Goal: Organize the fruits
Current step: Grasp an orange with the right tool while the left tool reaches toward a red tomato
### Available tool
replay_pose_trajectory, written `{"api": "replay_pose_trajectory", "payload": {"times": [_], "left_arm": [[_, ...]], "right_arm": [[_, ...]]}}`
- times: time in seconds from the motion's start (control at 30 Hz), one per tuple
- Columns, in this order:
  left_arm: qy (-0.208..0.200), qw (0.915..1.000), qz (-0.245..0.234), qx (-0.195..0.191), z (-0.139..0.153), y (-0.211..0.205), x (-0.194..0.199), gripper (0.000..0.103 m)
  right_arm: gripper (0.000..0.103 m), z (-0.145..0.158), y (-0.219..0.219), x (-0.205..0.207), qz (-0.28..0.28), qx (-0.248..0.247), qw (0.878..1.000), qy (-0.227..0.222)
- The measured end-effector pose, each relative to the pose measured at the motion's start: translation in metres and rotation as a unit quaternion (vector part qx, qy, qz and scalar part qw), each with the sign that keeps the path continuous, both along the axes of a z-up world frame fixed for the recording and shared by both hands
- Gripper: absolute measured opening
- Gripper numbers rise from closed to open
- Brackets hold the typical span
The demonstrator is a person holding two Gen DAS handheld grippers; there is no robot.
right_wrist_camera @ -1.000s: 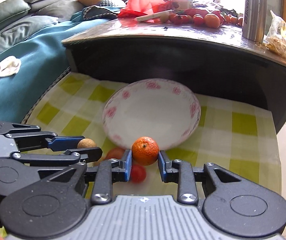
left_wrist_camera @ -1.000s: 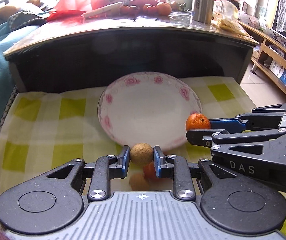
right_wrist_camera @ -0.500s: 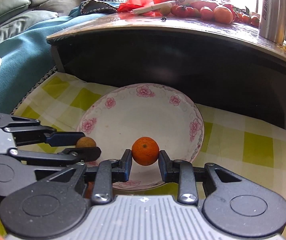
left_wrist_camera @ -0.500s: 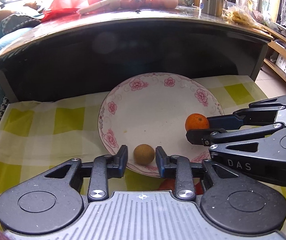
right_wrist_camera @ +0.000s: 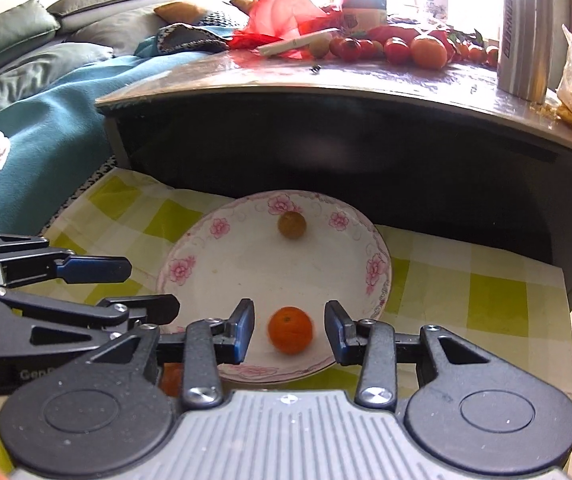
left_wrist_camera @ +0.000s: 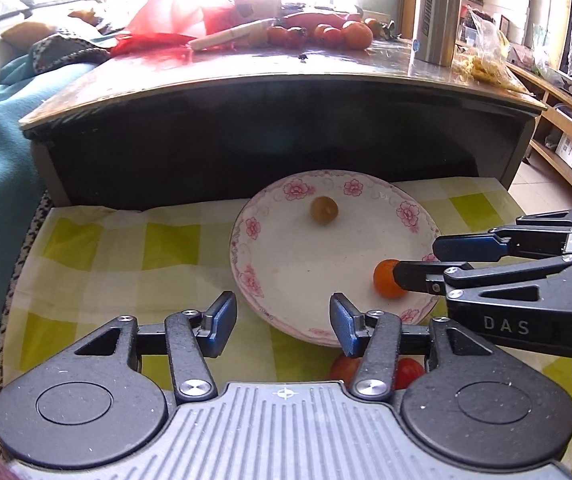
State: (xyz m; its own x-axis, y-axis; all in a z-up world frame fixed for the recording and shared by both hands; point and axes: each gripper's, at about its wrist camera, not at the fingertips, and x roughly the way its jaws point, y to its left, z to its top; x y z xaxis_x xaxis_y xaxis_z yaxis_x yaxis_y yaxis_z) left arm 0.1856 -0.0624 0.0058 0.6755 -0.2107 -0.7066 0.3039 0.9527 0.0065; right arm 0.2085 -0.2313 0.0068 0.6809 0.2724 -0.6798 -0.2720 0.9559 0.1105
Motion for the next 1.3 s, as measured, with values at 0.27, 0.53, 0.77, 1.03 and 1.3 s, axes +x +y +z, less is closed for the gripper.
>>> {"api": "replay_pose_trajectory", "payload": {"times": [0.27,0.53,0.77,1.03,1.3], "left_arm": [[-0.001,1.0,0.006,-0.001,0.01,0.02,-0.031,0.063],[0.025,0.9996,0.005,0.011,0.005,0.047,-0.066,0.066],[0.049,0.9984,-0.021,0.02,0.002,0.064,-0.1,0.068],[0.061,0.9915,-0.106,0.044,-0.018,0.039,-0.121,0.068],[0.033,0.9853,-0.148,0.08,-0.032,0.027,-0.119,0.062]], "right_arm": [[0.041,0.009,0.013,-0.032,0.031,0.001,1.0,0.0],[0.042,0.002,0.027,-0.074,0.07,0.002,0.997,0.037],[0.042,-0.016,0.053,-0.106,0.137,-0.039,0.988,0.055],[0.042,-0.035,0.068,-0.103,0.17,-0.067,0.981,0.057],[0.036,-0.043,0.066,-0.095,0.174,-0.07,0.98,0.071]]}}
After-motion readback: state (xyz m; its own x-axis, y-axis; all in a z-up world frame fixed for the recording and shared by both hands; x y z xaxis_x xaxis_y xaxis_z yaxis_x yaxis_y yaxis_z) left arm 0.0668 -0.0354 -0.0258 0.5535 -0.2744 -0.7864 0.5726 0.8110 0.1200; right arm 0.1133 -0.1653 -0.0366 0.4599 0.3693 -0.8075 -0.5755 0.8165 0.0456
